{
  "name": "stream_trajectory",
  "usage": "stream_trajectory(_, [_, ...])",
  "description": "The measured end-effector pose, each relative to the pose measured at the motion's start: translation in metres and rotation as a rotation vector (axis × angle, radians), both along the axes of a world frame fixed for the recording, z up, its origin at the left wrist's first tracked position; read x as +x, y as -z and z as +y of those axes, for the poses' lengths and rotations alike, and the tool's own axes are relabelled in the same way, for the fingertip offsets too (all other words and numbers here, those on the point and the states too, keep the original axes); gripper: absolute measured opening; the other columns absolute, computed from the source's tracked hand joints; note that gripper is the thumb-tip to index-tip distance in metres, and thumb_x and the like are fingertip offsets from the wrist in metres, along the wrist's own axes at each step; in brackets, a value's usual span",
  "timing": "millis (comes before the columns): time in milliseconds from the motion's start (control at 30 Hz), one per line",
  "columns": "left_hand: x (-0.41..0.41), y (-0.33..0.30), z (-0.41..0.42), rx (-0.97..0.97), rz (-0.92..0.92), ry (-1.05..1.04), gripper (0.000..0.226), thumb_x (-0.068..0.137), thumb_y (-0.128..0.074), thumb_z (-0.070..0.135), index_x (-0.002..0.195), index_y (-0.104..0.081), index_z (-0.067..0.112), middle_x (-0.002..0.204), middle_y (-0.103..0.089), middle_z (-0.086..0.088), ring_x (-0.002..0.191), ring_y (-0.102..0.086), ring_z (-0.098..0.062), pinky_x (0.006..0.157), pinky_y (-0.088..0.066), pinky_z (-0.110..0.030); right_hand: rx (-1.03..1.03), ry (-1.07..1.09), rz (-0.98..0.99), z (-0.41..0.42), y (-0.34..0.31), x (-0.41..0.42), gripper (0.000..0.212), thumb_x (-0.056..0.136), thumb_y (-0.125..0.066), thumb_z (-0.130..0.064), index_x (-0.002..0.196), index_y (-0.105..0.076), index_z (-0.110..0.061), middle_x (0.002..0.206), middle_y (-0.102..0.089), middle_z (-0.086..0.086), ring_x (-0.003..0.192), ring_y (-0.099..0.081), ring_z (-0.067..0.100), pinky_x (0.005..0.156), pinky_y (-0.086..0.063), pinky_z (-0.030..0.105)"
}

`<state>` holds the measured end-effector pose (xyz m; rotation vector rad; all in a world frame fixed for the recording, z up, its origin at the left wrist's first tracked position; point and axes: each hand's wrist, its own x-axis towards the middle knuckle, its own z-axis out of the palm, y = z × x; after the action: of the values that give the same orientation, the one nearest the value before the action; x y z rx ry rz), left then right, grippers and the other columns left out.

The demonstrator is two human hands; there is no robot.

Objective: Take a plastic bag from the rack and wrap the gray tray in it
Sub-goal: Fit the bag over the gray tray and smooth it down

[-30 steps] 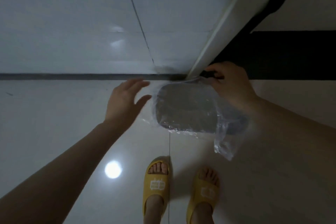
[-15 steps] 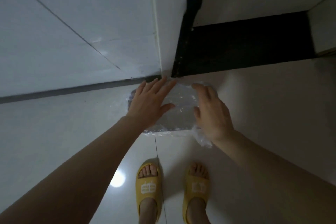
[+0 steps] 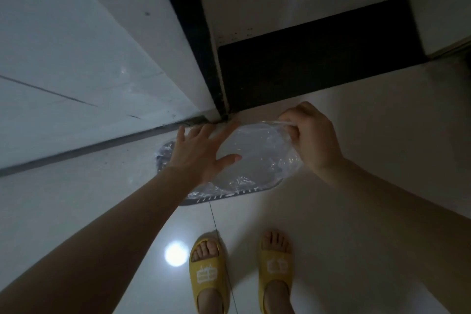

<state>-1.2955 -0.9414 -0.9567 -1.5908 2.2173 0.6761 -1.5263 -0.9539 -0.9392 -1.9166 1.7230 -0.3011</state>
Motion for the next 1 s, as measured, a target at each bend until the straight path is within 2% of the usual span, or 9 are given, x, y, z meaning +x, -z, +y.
stream_trajectory(167, [0.002,0.008,-0.003,0.016,0.017,-0.027,0.073,0.078,-0.02,0.075,0.143,-0.003,0.045,0.147,-0.039,-0.007,0.132,-0.038,-0.031,0.11,-0.027,-0.052,0.125,0.063,0.033,-0.001,0.033,-0.002,0.008,0.083,-0.059,-0.004,0.088,-0.064,-0.003,0.094,-0.06,0.017,0.078,-0.06,0.029,0.067,-0.046,0.028])
stream_trajectory(267, [0.003,0.011,-0.003,0.025,0.021,-0.048,0.077,0.073,-0.01,0.078,0.142,-0.006,0.045,0.146,-0.041,-0.007,0.13,-0.04,-0.031,0.107,-0.029,-0.049,0.274,0.264,-0.14,-0.001,0.045,0.0,0.01,0.083,-0.061,-0.006,0.088,-0.067,-0.001,0.089,-0.068,0.021,0.081,-0.064,0.032,0.074,-0.054,0.038])
stream_trajectory(433, [0.005,0.008,-0.002,0.053,0.075,-0.094,0.08,0.075,-0.015,0.081,0.144,-0.009,0.04,0.151,-0.033,-0.008,0.133,-0.036,-0.032,0.111,-0.025,-0.052,0.464,0.365,-0.257,0.005,0.043,-0.018,0.033,0.079,-0.071,-0.033,0.102,-0.067,-0.008,0.086,-0.068,0.004,0.073,-0.061,0.014,0.059,-0.044,0.015])
stream_trajectory(533, [0.012,-0.002,0.003,0.051,0.158,-0.167,0.081,0.074,-0.02,0.076,0.145,-0.012,0.037,0.155,-0.025,-0.007,0.137,-0.029,-0.031,0.113,-0.021,-0.055,0.469,0.397,-0.325,0.003,0.027,-0.033,0.043,0.079,-0.068,-0.042,0.114,-0.062,-0.016,0.098,-0.072,0.008,0.085,-0.066,0.017,0.072,-0.053,0.025])
stream_trajectory(633, [0.025,-0.014,0.013,0.027,0.167,-0.201,0.086,0.072,-0.019,0.08,0.146,-0.011,0.035,0.157,-0.019,-0.009,0.139,-0.025,-0.032,0.113,-0.019,-0.058,0.316,0.296,-0.281,0.0,0.001,-0.043,0.05,0.08,-0.067,-0.042,0.123,-0.056,-0.021,0.112,-0.068,0.003,0.094,-0.062,0.01,0.075,-0.045,0.013])
stream_trajectory(700, [0.036,-0.021,0.021,0.01,0.164,-0.246,0.09,0.069,-0.017,0.083,0.145,-0.011,0.036,0.157,-0.016,-0.011,0.14,-0.024,-0.033,0.113,-0.017,-0.059,0.205,0.122,-0.214,0.002,-0.019,-0.038,0.053,0.08,-0.067,-0.039,0.127,-0.053,-0.019,0.121,-0.065,0.004,0.103,-0.061,0.015,0.083,-0.043,0.02])
stream_trajectory(800, [0.052,-0.029,0.035,-0.013,0.18,-0.372,0.088,0.073,-0.038,0.077,0.146,-0.015,0.033,0.157,-0.016,-0.012,0.139,-0.025,-0.037,0.111,-0.016,-0.062,0.112,-0.145,-0.113,0.011,-0.037,-0.012,0.048,0.082,-0.068,-0.024,0.127,-0.055,-0.012,0.123,-0.065,0.011,0.11,-0.06,0.03,0.093,-0.045,0.036])
stream_trajectory(900, [0.066,-0.032,0.048,-0.003,0.189,-0.504,0.094,0.069,-0.055,0.064,0.146,-0.013,0.031,0.157,-0.018,-0.013,0.139,-0.025,-0.038,0.109,-0.019,-0.065,0.162,-0.183,-0.088,0.016,-0.038,0.02,0.054,0.086,-0.063,-0.024,0.135,-0.044,-0.01,0.135,-0.056,0.011,0.121,-0.054,0.029,0.101,-0.045,0.042])
stream_trajectory(1000, [0.074,-0.032,0.059,0.056,0.165,-0.558,0.102,0.063,-0.057,0.06,0.147,-0.005,0.032,0.158,-0.015,-0.012,0.14,-0.023,-0.037,0.109,-0.021,-0.064,0.28,-0.148,0.02,0.026,-0.027,0.033,0.082,0.084,-0.062,-0.04,0.146,-0.015,-0.012,0.152,-0.033,0.012,0.135,-0.039,0.027,0.11,-0.035,0.039])
